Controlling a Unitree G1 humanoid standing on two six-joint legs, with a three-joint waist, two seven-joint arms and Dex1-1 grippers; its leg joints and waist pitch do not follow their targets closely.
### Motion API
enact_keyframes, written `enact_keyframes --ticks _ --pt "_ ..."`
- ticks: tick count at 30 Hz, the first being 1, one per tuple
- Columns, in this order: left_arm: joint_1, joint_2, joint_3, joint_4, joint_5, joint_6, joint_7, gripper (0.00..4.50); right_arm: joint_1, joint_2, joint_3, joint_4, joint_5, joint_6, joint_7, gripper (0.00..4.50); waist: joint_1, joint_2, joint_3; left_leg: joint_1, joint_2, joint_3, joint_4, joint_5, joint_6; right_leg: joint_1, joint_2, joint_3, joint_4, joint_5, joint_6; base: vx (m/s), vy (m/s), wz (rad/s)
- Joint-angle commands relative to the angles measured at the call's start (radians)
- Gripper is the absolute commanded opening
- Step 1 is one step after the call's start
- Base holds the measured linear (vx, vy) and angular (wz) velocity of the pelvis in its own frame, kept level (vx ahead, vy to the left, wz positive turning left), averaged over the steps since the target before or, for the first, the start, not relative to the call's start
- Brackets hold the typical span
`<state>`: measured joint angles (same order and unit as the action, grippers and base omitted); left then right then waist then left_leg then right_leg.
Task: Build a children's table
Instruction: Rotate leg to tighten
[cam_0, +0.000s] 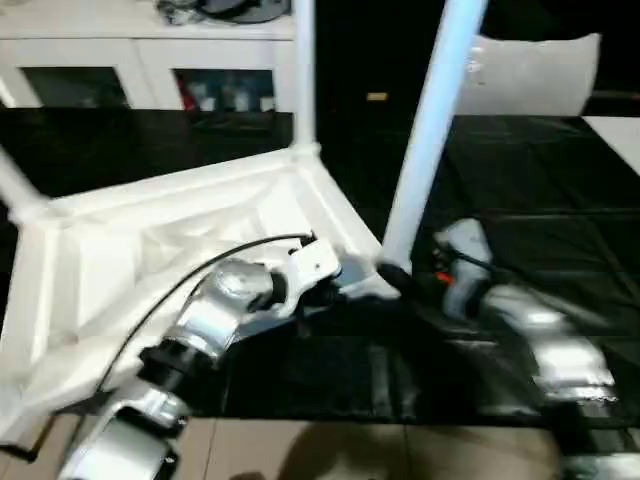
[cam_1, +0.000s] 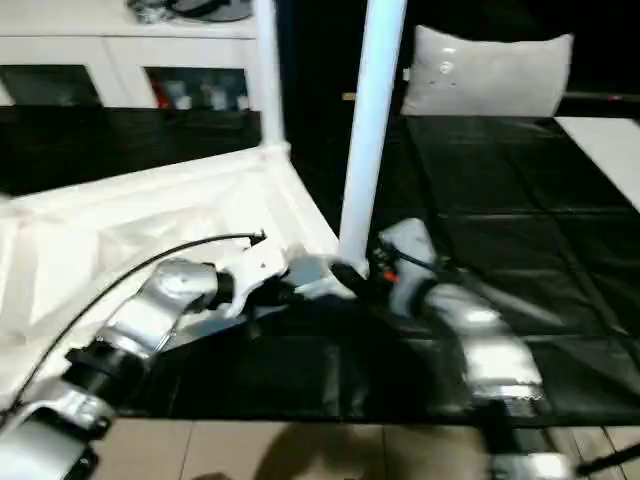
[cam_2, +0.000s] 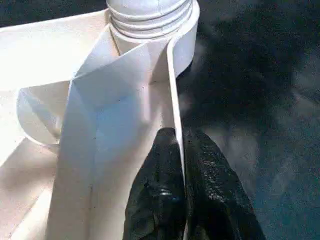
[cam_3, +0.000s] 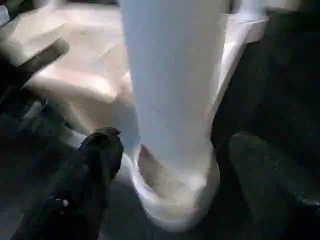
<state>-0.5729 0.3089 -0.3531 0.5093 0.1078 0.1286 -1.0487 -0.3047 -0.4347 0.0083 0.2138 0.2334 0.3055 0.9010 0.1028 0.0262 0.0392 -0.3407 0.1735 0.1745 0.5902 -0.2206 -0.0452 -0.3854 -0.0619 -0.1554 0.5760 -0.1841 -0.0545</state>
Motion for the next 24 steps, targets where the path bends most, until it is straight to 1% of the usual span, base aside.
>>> enact_keyframes --ticks 1,2,3,4,5,6,7,8,9,10,11,12,13,14,15,17,18,21,22,23,24 --pt "-0.009 0.018 -0.047 0.02 0.014 -0.069 -0.082 0.0 -0.002 -0.022 0.024 -0.021 0.008 -0.001 0.079 4.06 0.004 -0.009 -0.054 -0.004 0.065 -0.025 -0.059 -0.082 0.105 0.06 -0.11 0.079 -0.086 -0.303 -0.038 0.0 0.0 0.0" --pt "-0.012 0.024 -0.053 0.025 0.014 -0.083 -0.094 0.0 -0.003 -0.037 0.032 -0.019 0.009 0.002 0.103 4.26 0.005 -0.008 -0.054 -0.002 0.066 -0.025 -0.06 -0.094 0.099 0.06 -0.11 0.077 -0.088 -0.323 -0.035 0.0 0.0 0.0" --pt "-0.012 0.024 -0.053 0.025 0.014 -0.083 -0.094 0.0 -0.003 -0.037 0.032 -0.019 0.009 0.002 0.103 4.26 0.006 -0.009 -0.055 -0.003 0.066 -0.026 -0.06 -0.095 0.096 0.06 -0.111 0.077 -0.088 -0.327 -0.037 0.0 0.0 0.0" --pt "-0.017 0.035 -0.064 0.035 0.019 -0.113 -0.115 0.0 -0.004 -0.059 0.045 -0.019 0.011 -0.002 0.146 4.26 0.007 -0.011 -0.056 -0.002 0.067 -0.026 -0.06 -0.089 0.096 0.06 -0.111 0.077 -0.087 -0.32 -0.04 0.0 0.0 0.0" --pt "-0.021 0.042 -0.072 0.041 0.022 -0.133 -0.129 0.0 -0.004 -0.075 0.053 -0.02 0.012 -0.005 0.174 4.26 0.012 -0.009 -0.058 -0.001 0.07 -0.026 -0.059 -0.081 0.1 0.058 -0.11 0.078 -0.084 -0.305 -0.046 0.0 0.0 0.0" --pt "-0.021 0.042 -0.072 0.041 0.022 -0.133 -0.129 0.0 -0.004 -0.075 0.053 -0.02 0.012 -0.005 0.174 4.09 0.017 -0.008 -0.06 0.0 0.074 -0.026 -0.057 -0.071 0.103 0.058 -0.112 0.08 -0.079 -0.276 -0.056 0.0 0.0 0.0" --pt "-0.021 0.064 -0.095 0.041 0.017 -0.191 -0.2 0.0 -0.017 -0.103 0.071 -0.009 0.027 -0.018 0.257 4.09 0.023 -0.011 -0.063 -0.004 0.074 -0.028 -0.055 -0.055 0.113 0.061 -0.112 0.08 -0.07 -0.24 -0.065 0.0 0.0 0.0" --pt "-0.021 0.07 -0.101 0.039 0.014 -0.205 -0.222 0.0 -0.022 -0.109 0.075 -0.003 0.033 -0.021 0.281 3.93 0.024 -0.011 -0.063 -0.005 0.077 -0.027 -0.055 -0.046 0.117 0.06 -0.113 0.082 -0.068 -0.221 -0.07 0.0 0.0 0.0" --pt "-0.021 0.07 -0.101 0.039 0.014 -0.205 -0.222 0.0 -0.022 -0.109 0.075 -0.003 0.033 -0.021 0.281 3.93 0.028 -0.009 -0.064 -0.003 0.079 -0.027 -0.054 -0.039 0.119 0.057 -0.115 0.082 -0.065 -0.203 -0.08 0.0 0.0 0.0" --pt "-0.016 0.079 -0.111 0.028 0.006 -0.221 -0.257 0.0 -0.025 -0.113 0.081 -0.003 0.045 -0.016 0.314 3.79 0.03 -0.01 -0.063 -0.004 0.079 -0.026 -0.054 -0.038 0.119 0.058 -0.115 0.082 -0.064 -0.199 -0.084 0.0 0.0 0.0" --pt "-0.015 0.081 -0.113 0.025 0.004 -0.225 -0.266 0.0 -0.026 -0.114 0.083 -0.004 0.048 -0.014 0.322 3.65 0.036 -0.01 -0.063 -0.004 0.079 -0.025 -0.054 -0.041 0.119 0.058 -0.116 0.083 -0.064 -0.205 -0.086 0.0 0.0 0.0" --pt "-0.011 0.086 -0.121 0.014 -0.001 -0.232 -0.288 0.0 -0.026 -0.116 0.09 -0.008 0.056 -0.008 0.343 3.65 0.038 -0.01 -0.062 -0.002 0.078 -0.024 -0.055 -0.046 0.118 0.056 -0.116 0.082 -0.067 -0.215 -0.086 0.0 0.0 0.0" --pt "-0.008 0.09 -0.125 0.007 -0.004 -0.236 -0.301 0.0 -0.025 -0.118 0.095 -0.011 0.06 -0.004 0.354 3.56 0.04 -0.012 -0.062 -0.002 0.078 -0.024 -0.055 -0.047 0.115 0.058 -0.117 0.082 -0.066 -0.222 -0.085 0.0 0.0 0.0" --pt "-0.006 0.095 -0.139 0.001 -0.017 -0.258 -0.341 0.0 -0.023 -0.128 0.123 -0.017 0.072 0.005 0.397 3.44 0.045 -0.012 -0.061 -0.003 0.078 -0.024 -0.056 -0.05 0.11 0.058 -0.117 0.082 -0.068 -0.241 -0.081 0.0 0.0 0.0" --pt "-0.006 0.095 -0.139 0.001 -0.017 -0.258 -0.341 0.0 -0.023 -0.128 0.123 -0.017 0.072 0.005 0.397 3.44 0.046 -0.011 -0.062 -0.002 0.079 -0.025 -0.057 -0.051 0.108 0.058 -0.117 0.082 -0.069 -0.245 -0.079 0.0 0.0 0.0" --pt "-0.006 0.094 -0.141 0.002 -0.02 -0.272 -0.357 0.0 -0.024 -0.128 0.132 -0.015 0.073 0.008 0.416 3.23 0.047 -0.011 -0.061 -0.002 0.08 -0.025 -0.057 -0.061 0.101 0.057 -0.117 0.082 -0.07 -0.255 -0.077 0.0 0.0 0.0" --pt "-0.005 0.094 -0.143 0.001 -0.023 -0.28 -0.368 0.0 -0.024 -0.127 0.138 -0.013 0.075 0.012 0.429 3.08 0.048 -0.011 -0.061 -0.002 0.078 -0.024 -0.057 -0.066 0.097 0.058 -0.117 0.081 -0.072 -0.267 -0.073 0.0 0.0 0.0" --pt "-0.008 0.093 -0.146 0.006 -0.03 -0.298 -0.386 0.0 -0.03 -0.126 0.148 -0.004 0.082 0.022 0.459 2.93 0.048 -0.012 -0.061 -0.004 0.075 -0.024 -0.057 -0.064 0.092 0.059 -0.116 0.08 -0.074 -0.283 -0.06 0.0 0.0 0.0" --pt "-0.01 0.093 -0.147 0.013 -0.034 -0.311 -0.396 0.0 -0.034 -0.127 0.155 0.003 0.087 0.028 0.479 2.8 0.048 -0.01 -0.061 -0.003 0.075 -0.024 -0.056 -0.063 0.092 0.059 -0.115 0.08 -0.073 -0.281 -0.058 0.0 0.0 0.0" --pt "-0.01 0.093 -0.147 0.014 -0.034 -0.312 -0.397 0.0 -0.034 -0.127 0.155 0.003 0.087 0.029 0.48 2.7 0.048 -0.012 -0.063 -0.004 0.075 -0.024 -0.056 -0.056 0.095 0.059 -0.114 0.08 -0.072 -0.271 -0.056 0.0 0.0 0.0" --pt "-0.011 0.094 -0.148 0.016 -0.034 -0.315 -0.401 0.0 -0.036 -0.126 0.157 0.008 0.088 0.029 0.486 2.63 0.05 -0.01 -0.064 -0.004 0.077 -0.025 -0.055 -0.049 0.096 0.059 -0.115 0.08 -0.069 -0.255 -0.06 0.0 0.0 0.0"
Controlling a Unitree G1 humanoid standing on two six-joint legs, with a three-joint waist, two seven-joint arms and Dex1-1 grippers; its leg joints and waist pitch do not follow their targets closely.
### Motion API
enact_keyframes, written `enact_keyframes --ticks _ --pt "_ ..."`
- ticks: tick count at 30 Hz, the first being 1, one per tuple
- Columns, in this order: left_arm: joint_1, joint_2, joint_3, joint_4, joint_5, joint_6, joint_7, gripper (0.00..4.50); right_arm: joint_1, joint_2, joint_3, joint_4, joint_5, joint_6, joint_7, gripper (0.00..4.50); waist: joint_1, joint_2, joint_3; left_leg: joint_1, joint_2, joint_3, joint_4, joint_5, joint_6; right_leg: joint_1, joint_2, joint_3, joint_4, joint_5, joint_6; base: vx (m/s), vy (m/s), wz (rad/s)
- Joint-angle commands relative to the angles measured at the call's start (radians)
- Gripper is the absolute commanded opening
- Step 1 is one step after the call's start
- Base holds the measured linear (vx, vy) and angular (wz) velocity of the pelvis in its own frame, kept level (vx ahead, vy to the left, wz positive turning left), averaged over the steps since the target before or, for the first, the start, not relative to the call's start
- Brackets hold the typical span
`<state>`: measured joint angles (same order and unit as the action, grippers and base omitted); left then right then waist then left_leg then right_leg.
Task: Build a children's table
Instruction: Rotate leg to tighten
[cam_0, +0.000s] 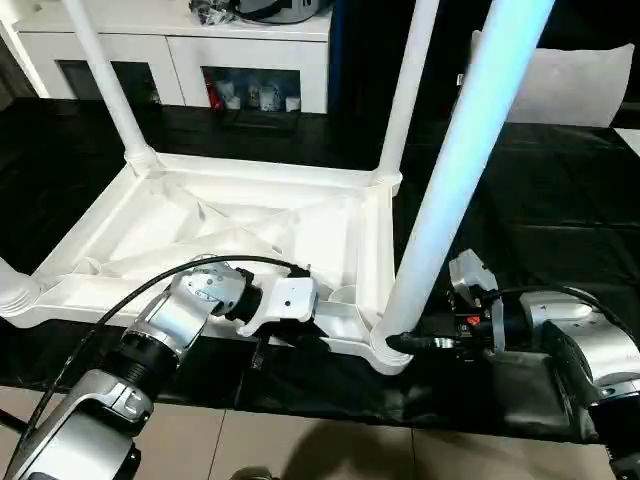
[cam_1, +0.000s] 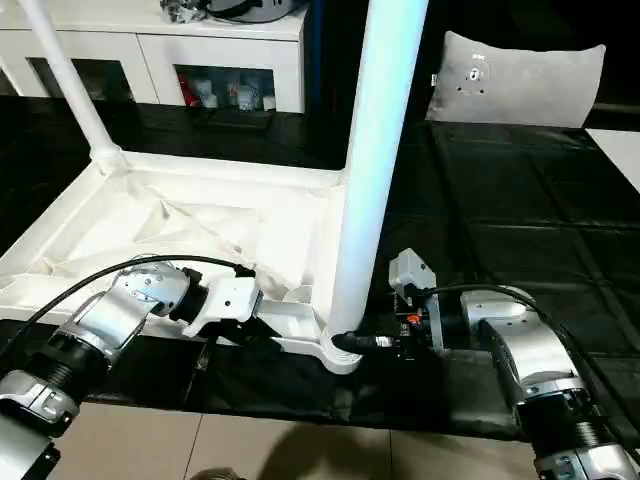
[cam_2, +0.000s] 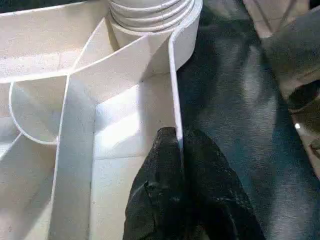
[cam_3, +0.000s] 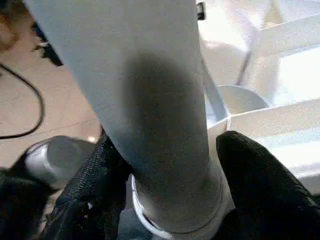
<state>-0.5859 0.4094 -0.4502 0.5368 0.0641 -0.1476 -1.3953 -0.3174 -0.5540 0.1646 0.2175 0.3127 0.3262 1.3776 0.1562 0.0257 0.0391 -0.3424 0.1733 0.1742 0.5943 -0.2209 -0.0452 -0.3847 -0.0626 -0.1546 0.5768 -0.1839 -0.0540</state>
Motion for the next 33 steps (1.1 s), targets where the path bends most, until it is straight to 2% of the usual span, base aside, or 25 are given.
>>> enact_keyframes --ticks 1,5,9,13,14,16,17,18,19,20,21,22,24,25,26,28,30,33 --pt "0.002 -0.006 -0.052 -0.011 0.009 -0.04 -0.057 0.0 -0.025 -0.006 0.002 0.009 0.01 0.007 0.013 2.58 -0.003 -0.01 -0.064 -0.003 0.078 -0.025 -0.059 -0.045 0.098 0.058 -0.113 0.079 -0.069 -0.242 -0.064 0.0 0.0 0.0" --pt "0.0 -0.004 -0.052 -0.002 0.008 -0.045 -0.067 0.0 -0.028 -0.006 0.01 0.01 0.018 0.012 0.023 2.24 -0.003 -0.009 -0.063 -0.002 0.078 -0.025 -0.059 -0.049 0.094 0.058 -0.114 0.079 -0.069 -0.245 -0.067 0.0 0.0 0.0" --pt "0.002 -0.007 -0.044 0.0 -0.002 -0.035 -0.067 0.0 -0.02 0.001 0.004 -0.005 0.034 0.025 0.02 2.12 -0.002 -0.009 -0.064 -0.002 0.076 -0.025 -0.059 -0.051 0.088 0.058 -0.113 0.078 -0.071 -0.262 -0.058 0.0 0.0 0.0" --pt "0.014 -0.021 -0.018 -0.017 -0.042 0.011 -0.068 0.0 -0.001 0.021 -0.013 -0.031 0.05 0.043 -0.008 2.1 -0.005 -0.01 -0.064 -0.003 0.076 -0.026 -0.06 -0.046 0.087 0.059 -0.114 0.078 -0.069 -0.248 -0.064 0.0 0.0 0.0" --pt "0.02 -0.035 0.0 -0.029 -0.04 0.065 -0.014 0.0 0.014 0.053 -0.015 -0.047 0.022 0.055 -0.097 2.09 -0.008 -0.005 -0.063 -0.003 0.078 -0.026 -0.06 -0.047 0.082 0.058 -0.114 0.079 -0.067 -0.248 -0.067 0.0 0.0 0.0" --pt "0.026 -0.065 0.034 -0.047 -0.038 0.166 0.087 0.0 0.027 0.118 -0.023 -0.059 -0.029 0.074 -0.259 2.09 -0.012 -0.008 -0.061 -0.002 0.075 -0.026 -0.063 -0.06 0.069 0.058 -0.113 0.077 -0.074 -0.277 -0.057 0.0 0.0 0.0" --pt "0.025 -0.07 0.038 -0.048 -0.037 0.177 0.1 0.0 0.025 0.129 -0.025 -0.058 -0.034 0.077 -0.281 2.08 -0.019 -0.007 -0.056 0.001 0.073 -0.027 -0.067 -0.077 0.055 0.055 -0.115 0.075 -0.082 -0.317 -0.053 0.0 0.0 0.0" --pt "0.02 -0.094 0.056 -0.051 -0.031 0.231 0.165 0.0 0.009 0.183 -0.043 -0.043 -0.054 0.096 -0.389 2.06 -0.023 -0.001 -0.055 0.001 0.068 -0.027 -0.067 -0.09 0.047 0.056 -0.113 0.072 -0.086 -0.349 -0.046 0.0 0.0 0.0" --pt "0.013 -0.116 0.07 -0.049 -0.022 0.269 0.224 0.0 -0.015 0.232 -0.062 -0.023 -0.067 0.12 -0.485 2.04 -0.039 -0.003 -0.052 0.004 0.062 -0.028 -0.068 -0.117 0.023 0.058 -0.112 0.067 -0.098 -0.413 -0.024 0.0 0.0 0.0" --pt "0.013 -0.116 0.07 -0.049 -0.022 0.269 0.224 0.0 -0.015 0.232 -0.062 -0.023 -0.067 0.12 -0.485 2.03 -0.047 -0.003 -0.051 0.006 0.06 -0.028 -0.069 -0.127 0.02 0.057 -0.11 0.065 -0.102 -0.429 -0.02 0.0 0.0 0.0" --pt "0.002 -0.143 0.083 -0.04 -0.012 0.299 0.29 0.0 -0.044 0.276 -0.072 0.0 -0.087 0.146 -0.577 2.02 -0.056 -0.002 -0.051 0.004 0.056 -0.029 -0.067 -0.125 0.018 0.061 -0.111 0.062 -0.107 -0.451 -0.005 0.0 0.0 0.0" --pt "0.002 -0.143 0.083 -0.04 -0.012 0.299 0.29 0.0 -0.044 0.276 -0.072 0.0 -0.087 0.146 -0.577 2.01 -0.07 -0.002 -0.05 0.005 0.057 -0.029 -0.067 -0.134 0.022 0.057 -0.108 0.062 -0.109 -0.452 -0.006 0.0 0.0 0.0" --pt "-0.007 -0.167 0.092 -0.034 0.005 0.322 0.346 0.0 -0.069 0.317 -0.076 0.023 -0.121 0.164 -0.672 2.0 -0.073 -0.003 -0.053 0.004 0.054 -0.028 -0.065 -0.13 0.03 0.059 -0.108 0.064 -0.109 -0.439 -0.004 0.0 0.0 0.0" --pt "-0.016 -0.192 0.096 -0.029 0.027 0.338 0.404 0.0 -0.097 0.368 -0.097 0.054 -0.132 0.172 -0.767 2.0 -0.082 -0.001 -0.053 0.004 0.056 -0.03 -0.066 -0.12 0.03 0.056 -0.107 0.065 -0.105 -0.415 -0.02 0.0 0.0 0.0" --pt "-0.019 -0.205 0.097 -0.032 0.033 0.346 0.425 0.0 -0.106 0.39 -0.103 0.067 -0.14 0.161 -0.803 2.0 -0.087 -0.008 -0.053 0.003 0.053 -0.028 -0.065 -0.12 0.034 0.056 -0.106 0.065 -0.107 -0.418 -0.017 0.0 0.0 0.0" --pt "-0.022 -0.223 0.095 -0.039 0.048 0.363 0.45 0.0 -0.115 0.419 -0.113 0.079 -0.152 0.138 -0.841 2.0 -0.087 -0.005 -0.055 0.002 0.051 -0.026 -0.063 -0.102 0.041 0.057 -0.109 0.069 -0.103 -0.406 -0.019 0.0 0.0 0.0" --pt "-0.025 -0.23 0.089 -0.035 0.063 0.363 0.464 0.0 -0.117 0.43 -0.114 0.083 -0.156 0.116 -0.847 2.53 -0.085 -0.003 -0.059 -0.001 0.06 -0.029 -0.064 -0.074 0.058 0.059 -0.109 0.074 -0.093 -0.338 -0.031 0.0 0.0 0.0" --pt "-0.027 -0.227 0.081 -0.03 0.075 0.36 0.48 0.0 -0.111 0.418 -0.095 0.067 -0.161 0.113 -0.822 2.77 -0.085 -0.001 -0.063 -0.003 0.071 -0.033 -0.064 -0.047 0.072 0.059 -0.111 0.08 -0.075 -0.234 -0.069 0.0 0.0 0.0"
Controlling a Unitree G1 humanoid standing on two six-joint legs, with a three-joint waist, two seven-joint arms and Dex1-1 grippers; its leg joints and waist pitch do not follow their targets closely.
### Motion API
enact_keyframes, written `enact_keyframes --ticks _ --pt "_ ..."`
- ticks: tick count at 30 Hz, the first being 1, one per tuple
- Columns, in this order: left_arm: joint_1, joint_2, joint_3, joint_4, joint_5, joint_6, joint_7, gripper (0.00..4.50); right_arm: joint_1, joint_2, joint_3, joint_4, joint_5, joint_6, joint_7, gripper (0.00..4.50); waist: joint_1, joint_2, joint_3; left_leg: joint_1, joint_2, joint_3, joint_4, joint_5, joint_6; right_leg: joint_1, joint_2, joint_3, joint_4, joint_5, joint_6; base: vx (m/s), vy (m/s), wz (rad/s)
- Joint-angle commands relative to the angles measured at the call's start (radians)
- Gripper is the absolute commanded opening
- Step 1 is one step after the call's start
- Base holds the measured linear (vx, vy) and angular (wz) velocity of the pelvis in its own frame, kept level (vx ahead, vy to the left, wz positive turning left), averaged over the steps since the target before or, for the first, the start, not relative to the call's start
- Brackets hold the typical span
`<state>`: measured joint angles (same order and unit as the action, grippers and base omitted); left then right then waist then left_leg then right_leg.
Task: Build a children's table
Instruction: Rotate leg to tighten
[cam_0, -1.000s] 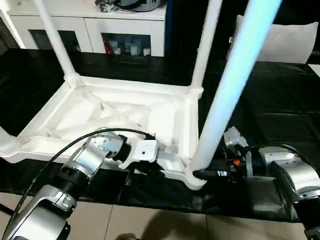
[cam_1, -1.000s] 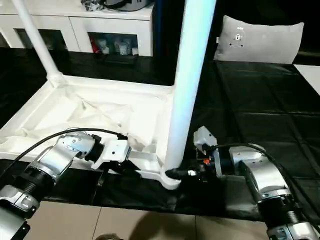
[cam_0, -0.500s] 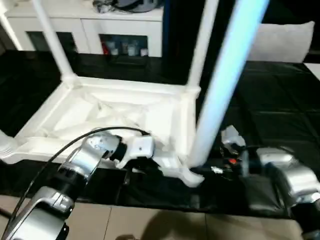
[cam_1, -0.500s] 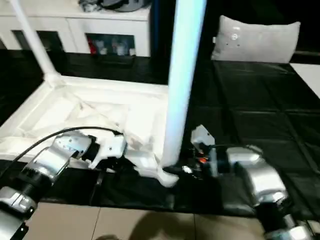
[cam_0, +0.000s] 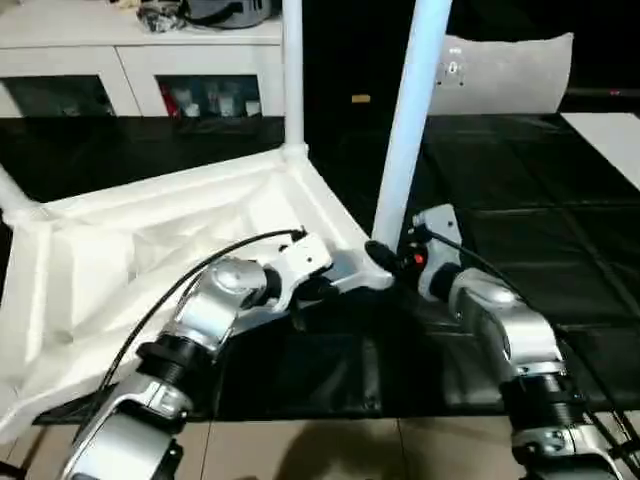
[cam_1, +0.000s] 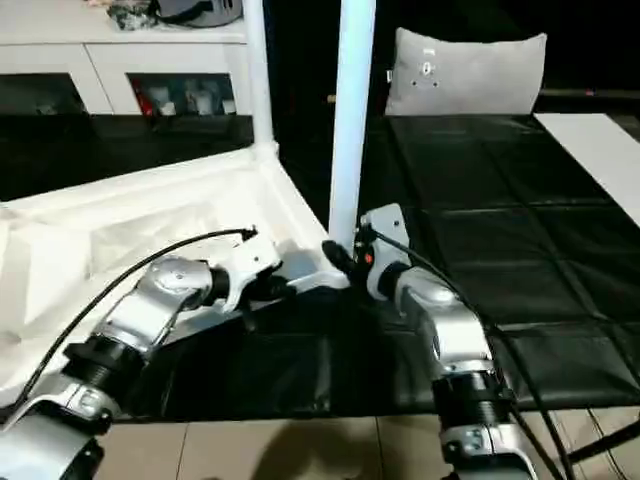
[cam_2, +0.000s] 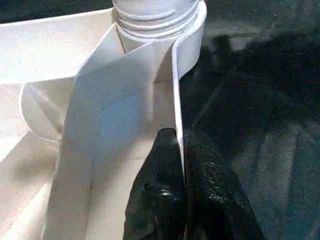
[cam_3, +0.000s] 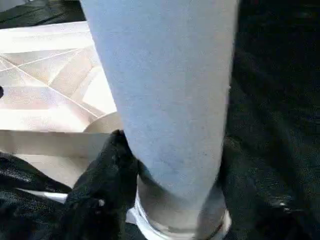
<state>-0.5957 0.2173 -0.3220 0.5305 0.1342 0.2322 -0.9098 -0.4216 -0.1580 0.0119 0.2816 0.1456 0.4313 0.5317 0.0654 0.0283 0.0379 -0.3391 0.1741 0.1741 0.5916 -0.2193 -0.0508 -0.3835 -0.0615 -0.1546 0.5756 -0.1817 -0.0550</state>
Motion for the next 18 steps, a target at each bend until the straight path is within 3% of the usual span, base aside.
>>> enact_keyframes --ticks 1,4,5,8,12,18 --pt "-0.015 -0.026 -0.044 -0.021 0.003 -0.027 -0.008 0.0 0.007 0.006 0.053 -0.016 0.017 -0.01 0.055 2.9 0.009 -0.003 -0.063 -0.008 0.07 -0.031 -0.059 -0.038 0.085 0.061 -0.116 0.082 -0.067 -0.187 -0.094 0.0 0.0 0.0" --pt "-0.014 -0.007 -0.044 -0.011 0.008 -0.049 -0.02 0.0 0.022 -0.023 0.045 -0.023 0.017 -0.041 0.083 3.15 0.014 -0.003 -0.062 -0.009 0.069 -0.028 -0.058 -0.041 0.094 0.062 -0.117 0.083 -0.067 -0.179 -0.102 0.0 0.0 0.0" --pt "-0.015 0.007 -0.05 0.005 0.019 -0.078 -0.028 0.0 0.031 -0.046 0.039 -0.019 0.015 -0.073 0.107 3.2 0.017 0.002 -0.061 -0.008 0.069 -0.028 -0.058 -0.047 0.093 0.061 -0.116 0.082 -0.069 -0.188 -0.099 0.0 0.0 0.0" --pt "-0.015 0.02 -0.057 0.023 0.032 -0.101 -0.038 0.0 0.041 -0.071 0.032 -0.014 0.019 -0.108 0.14 3.45 0.025 0.001 -0.061 -0.007 0.068 -0.028 -0.059 -0.059 0.09 0.062 -0.114 0.081 -0.073 -0.212 -0.083 0.0 0.0 0.0" --pt "-0.019 0.06 -0.07 0.07 0.023 -0.199 -0.106 0.0 0.097 -0.195 0.031 -0.071 0.066 -0.166 0.352 3.84 0.035 -0.001 -0.059 -0.008 0.065 -0.026 -0.058 -0.086 0.103 0.065 -0.112 0.079 -0.079 -0.246 -0.06 0.0 0.0 0.0" --pt "-0.028 0.116 -0.121 0.1 0.014 -0.351 -0.266 0.0 0.119 -0.339 0.046 -0.087 0.093 -0.184 0.556 4.3 0.049 0.0 -0.059 -0.007 0.062 -0.024 -0.055 -0.086 0.114 0.062 -0.106 0.074 -0.085 -0.297 -0.029 0.0 0.0 0.0"
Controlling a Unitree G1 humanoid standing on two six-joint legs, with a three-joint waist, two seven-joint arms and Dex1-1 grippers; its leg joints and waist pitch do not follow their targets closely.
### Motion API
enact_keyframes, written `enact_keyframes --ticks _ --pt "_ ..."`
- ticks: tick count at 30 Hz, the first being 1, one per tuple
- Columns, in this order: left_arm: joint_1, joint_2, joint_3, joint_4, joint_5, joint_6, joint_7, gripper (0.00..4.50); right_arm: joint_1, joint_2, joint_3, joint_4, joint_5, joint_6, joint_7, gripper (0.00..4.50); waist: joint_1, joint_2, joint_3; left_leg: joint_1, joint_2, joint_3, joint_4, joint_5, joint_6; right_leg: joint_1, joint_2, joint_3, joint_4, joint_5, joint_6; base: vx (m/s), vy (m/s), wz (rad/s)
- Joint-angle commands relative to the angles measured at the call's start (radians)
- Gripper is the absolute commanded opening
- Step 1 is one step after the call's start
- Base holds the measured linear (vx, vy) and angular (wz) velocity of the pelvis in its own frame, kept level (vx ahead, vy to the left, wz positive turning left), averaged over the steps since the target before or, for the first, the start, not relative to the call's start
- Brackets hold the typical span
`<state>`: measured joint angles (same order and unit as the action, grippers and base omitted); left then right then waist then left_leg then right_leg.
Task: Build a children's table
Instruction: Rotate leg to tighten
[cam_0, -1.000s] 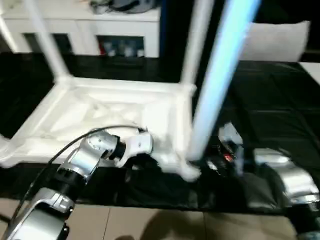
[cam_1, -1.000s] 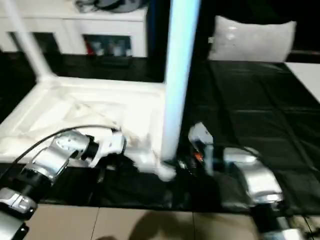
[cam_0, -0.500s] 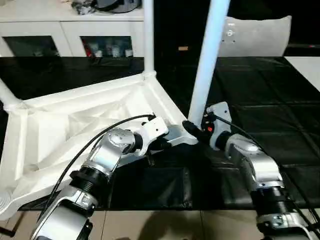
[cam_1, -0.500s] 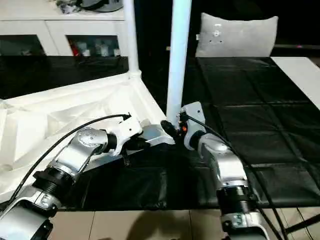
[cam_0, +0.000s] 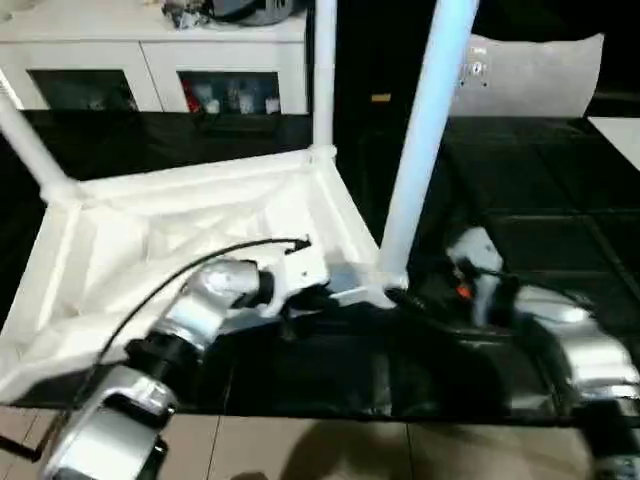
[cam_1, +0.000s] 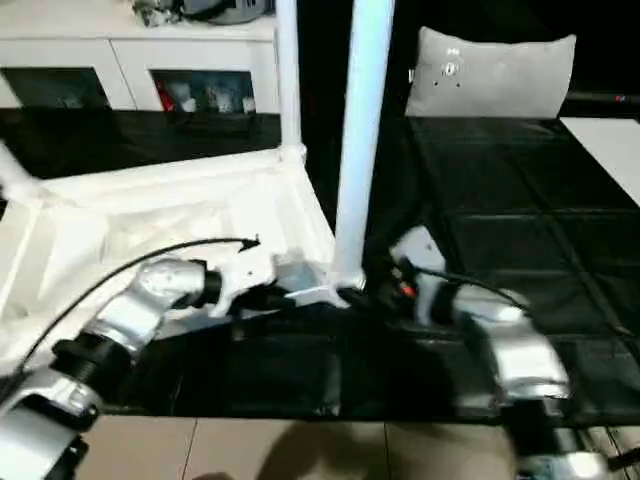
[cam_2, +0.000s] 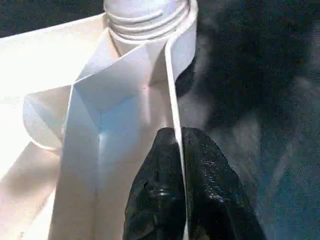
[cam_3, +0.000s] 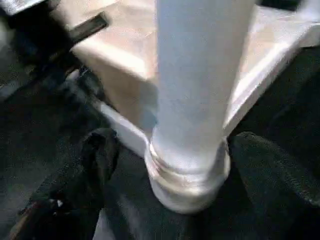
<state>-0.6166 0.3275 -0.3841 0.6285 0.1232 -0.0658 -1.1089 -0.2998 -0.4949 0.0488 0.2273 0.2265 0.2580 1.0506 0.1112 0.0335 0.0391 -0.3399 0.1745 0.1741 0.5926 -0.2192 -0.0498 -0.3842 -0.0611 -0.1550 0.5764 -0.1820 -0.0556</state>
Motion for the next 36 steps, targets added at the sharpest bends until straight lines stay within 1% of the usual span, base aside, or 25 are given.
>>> enact_keyframes --ticks 1,2,3,4,6,8,10,11,12,15,16,17,19,20,21,24,25,26,28,29,31,32,33,34,36 --pt "-0.005 0.009 -0.062 -0.001 0.015 -0.068 -0.095 0.0 -0.002 -0.017 0.018 -0.038 0.015 -0.009 0.065 4.35 0.005 -0.006 -0.061 -0.006 0.063 -0.024 -0.056 -0.084 0.113 0.062 -0.107 0.074 -0.085 -0.296 -0.03 0.0 0.0 0.0" --pt "-0.005 0.014 -0.066 0.0 0.007 -0.086 -0.126 0.0 -0.002 -0.034 0.03 -0.04 0.016 -0.02 0.097 4.35 0.009 -0.008 -0.061 -0.005 0.065 -0.023 -0.056 -0.083 0.114 0.06 -0.107 0.074 -0.084 -0.291 -0.034 0.0 0.0 0.0" --pt "-0.008 0.017 -0.069 0.004 0.007 -0.096 -0.141 0.0 -0.001 -0.045 0.038 -0.041 0.021 -0.025 0.123 4.35 0.011 -0.007 -0.062 -0.005 0.067 -0.024 -0.056 -0.08 0.114 0.06 -0.107 0.074 -0.082 -0.287 -0.036 0.0 0.0 0.0" --pt "-0.01 0.019 -0.072 0.007 0.008 -0.102 -0.149 0.0 -0.001 -0.052 0.042 -0.041 0.024 -0.029 0.14 4.35 0.017 -0.006 -0.063 -0.003 0.071 -0.025 -0.056 -0.073 0.116 0.057 -0.108 0.075 -0.079 -0.269 -0.048 0.0 0.0 0.0" --pt "-0.016 0.027 -0.083 0.017 0.007 -0.131 -0.186 0.0 0.002 -0.073 0.06 -0.052 0.047 -0.019 0.209 4.1 0.026 -0.012 -0.064 -0.004 0.072 -0.024 -0.055 -0.067 0.122 0.058 -0.109 0.076 -0.076 -0.257 -0.055 0.0 0.0 0.0" --pt "-0.018 0.031 -0.089 0.022 0.005 -0.147 -0.204 0.0 0.001 -0.078 0.065 -0.052 0.056 -0.012 0.233 4.01 0.033 -0.009 -0.065 -0.002 0.076 -0.024 -0.055 -0.06 0.122 0.057 -0.112 0.078 -0.072 -0.245 -0.063 0.0 0.0 0.0" --pt "-0.018 0.04 -0.104 0.025 -0.003 -0.193 -0.256 0.0 -0.006 -0.089 0.082 -0.047 0.072 0.001 0.288 3.82 0.036 -0.015 -0.064 -0.005 0.074 -0.024 -0.056 -0.06 0.123 0.059 -0.113 0.078 -0.073 -0.252 -0.061 0.0 0.0 0.0" --pt "-0.018 0.04 -0.104 0.025 -0.003 -0.193 -0.256 0.0 -0.006 -0.089 0.082 -0.047 0.072 0.001 0.288 3.67 0.037 -0.014 -0.064 -0.005 0.073 -0.024 -0.056 -0.061 0.12 0.058 -0.113 0.077 -0.072 -0.257 -0.06 0.0 0.0 0.0" --pt "-0.014 0.044 -0.11 0.021 -0.004 -0.208 -0.277 0.0 -0.01 -0.088 0.088 -0.041 0.072 0.003 0.3 3.61 0.037 -0.016 -0.063 -0.005 0.072 -0.023 -0.056 -0.061 0.116 0.059 -0.114 0.077 -0.074 -0.266 -0.055 0.0 0.0 0.0" --pt "-0.004 0.052 -0.117 0.004 -0.006 -0.218 -0.308 0.0 -0.009 -0.095 0.104 -0.037 0.086 0.025 0.337 3.5 0.037 -0.015 -0.063 -0.005 0.07 -0.022 -0.056 -0.064 0.11 0.059 -0.112 0.076 -0.077 -0.29 -0.044 0.0 0.0 0.0" --pt "-0.003 0.052 -0.116 0.002 -0.006 -0.218 -0.311 0.0 -0.008 -0.098 0.105 -0.04 0.09 0.03 0.343 3.31 0.038 -0.014 -0.062 -0.003 0.072 -0.023 -0.057 -0.065 0.108 0.057 -0.112 0.076 -0.078 -0.298 -0.042 0.0 0.0 0.0" --pt "-0.003 0.052 -0.116 0.002 -0.006 -0.218 -0.311 0.0 -0.008 -0.098 0.105 -0.04 0.09 0.03 0.343 3.31 0.038 -0.014 -0.063 -0.004 0.072 -0.023 -0.057 -0.064 0.107 0.058 -0.111 0.076 -0.078 -0.295 -0.041 0.0 0.0 0.0" --pt "-0.002 0.054 -0.116 -0.002 -0.012 -0.22 -0.318 0.0 -0.003 -0.104 0.108 -0.046 0.101 0.039 0.353 3.12 0.039 -0.015 -0.063 -0.005 0.072 -0.023 -0.057 -0.06 0.105 0.059 -0.112 0.076 -0.076 -0.29 -0.04 0.0 0.0 0.0" --pt "-0.003 0.055 -0.116 0.0 -0.013 -0.223 -0.321 0.0 -0.002 -0.105 0.109 -0.047 0.103 0.043 0.356 3.12 0.04 -0.013 -0.064 -0.005 0.072 -0.023 -0.056 -0.059 0.105 0.058 -0.112 0.076 -0.076 -0.286 -0.039 0.0 0.0 0.0" --pt "-0.003 0.056 -0.116 0.001 -0.014 -0.224 -0.322 0.0 -0.001 -0.105 0.109 -0.048 0.104 0.045 0.357 2.93 0.04 -0.015 -0.064 -0.006 0.071 -0.023 -0.056 -0.055 0.107 0.059 -0.11 0.076 -0.075 -0.28 -0.038 0.0 0.0 0.0" --pt "-0.004 0.057 -0.116 0.008 -0.016 -0.23 -0.326 0.0 0.002 -0.103 0.107 -0.051 0.104 0.048 0.359 2.83 0.04 -0.016 -0.065 -0.005 0.069 -0.022 -0.055 -0.053 0.104 0.059 -0.11 0.075 -0.076 -0.283 -0.034 0.0 0.0 0.0" --pt "-0.004 0.057 -0.114 0.011 -0.017 -0.232 -0.33 0.0 0.004 -0.101 0.106 -0.054 0.105 0.052 0.361 2.65 0.04 -0.015 -0.065 -0.005 0.07 -0.023 -0.055 -0.053 0.104 0.059 -0.11 0.075 -0.076 -0.282 -0.034 0.0 0.0 0.0" --pt "-0.004 0.057 -0.112 0.012 -0.019 -0.229 -0.332 0.0 0.005 -0.098 0.105 -0.054 0.106 0.054 0.359 2.65 0.04 -0.015 -0.065 -0.005 0.071 -0.023 -0.056 -0.053 0.104 0.058 -0.11 0.074 -0.076 -0.282 -0.034 0.0 0.0 0.0" --pt "-0.002 0.056 -0.108 0.009 -0.027 -0.221 -0.339 0.0 0.005 -0.095 0.104 -0.056 0.114 0.057 0.348 2.36 0.04 -0.014 -0.065 -0.005 0.07 -0.023 -0.056 -0.053 0.103 0.059 -0.111 0.074 -0.077 -0.284 -0.033 0.0 0.0 0.0" --pt "0.0 0.055 -0.105 0.004 -0.033 -0.214 -0.342 0.0 0.007 -0.091 0.101 -0.06 0.121 0.062 0.339 2.36 0.04 -0.014 -0.065 -0.006 0.07 -0.023 -0.056 -0.052 0.103 0.059 -0.11 0.074 -0.076 -0.283 -0.033 0.0 0.0 0.0" --pt "0.008 0.049 -0.093 -0.01 -0.053 -0.186 -0.34 0.0 0.015 -0.072 0.095 -0.075 0.126 0.077 0.302 2.18 0.04 -0.008 -0.065 -0.005 0.072 -0.024 -0.057 -0.052 0.102 0.058 -0.11 0.075 -0.076 -0.278 -0.037 0.0 0.0 0.0" --pt "0.012 0.035 -0.073 -0.021 -0.06 -0.144 -0.295 0.0 0.025 -0.041 0.092 -0.094 0.114 0.099 0.232 2.12 0.039 -0.007 -0.065 -0.006 0.073 -0.025 -0.057 -0.056 0.096 0.059 -0.112 0.074 -0.075 -0.274 -0.039 0.0 0.0 0.0" --pt "0.012 0.035 -0.073 -0.021 -0.06 -0.144 -0.295 0.0 0.025 -0.041 0.092 -0.094 0.114 0.099 0.232 2.1 0.036 -0.008 -0.063 -0.006 0.072 -0.026 -0.059 -0.063 0.089 0.059 -0.111 0.073 -0.079 -0.28 -0.04 0.0 0.0 0.0" --pt "0.01 0.024 -0.056 -0.02 -0.053 -0.106 -0.242 0.0 0.022 -0.004 0.083 -0.095 0.091 0.121 0.14 2.07 0.034 -0.005 -0.062 -0.005 0.069 -0.025 -0.059 -0.069 0.084 0.058 -0.11 0.072 -0.08 -0.291 -0.039 0.0 0.0 0.0" --pt "0.008 0.016 -0.044 -0.02 -0.047 -0.072 -0.202 0.0 0.015 0.03 0.075 -0.087 0.064 0.133 0.056 2.04 0.021 -0.006 -0.056 -0.002 0.059 -0.023 -0.061 -0.105 0.056 0.057 -0.108 0.065 -0.096 -0.386 -0.012 0.0 0.0 0.0"
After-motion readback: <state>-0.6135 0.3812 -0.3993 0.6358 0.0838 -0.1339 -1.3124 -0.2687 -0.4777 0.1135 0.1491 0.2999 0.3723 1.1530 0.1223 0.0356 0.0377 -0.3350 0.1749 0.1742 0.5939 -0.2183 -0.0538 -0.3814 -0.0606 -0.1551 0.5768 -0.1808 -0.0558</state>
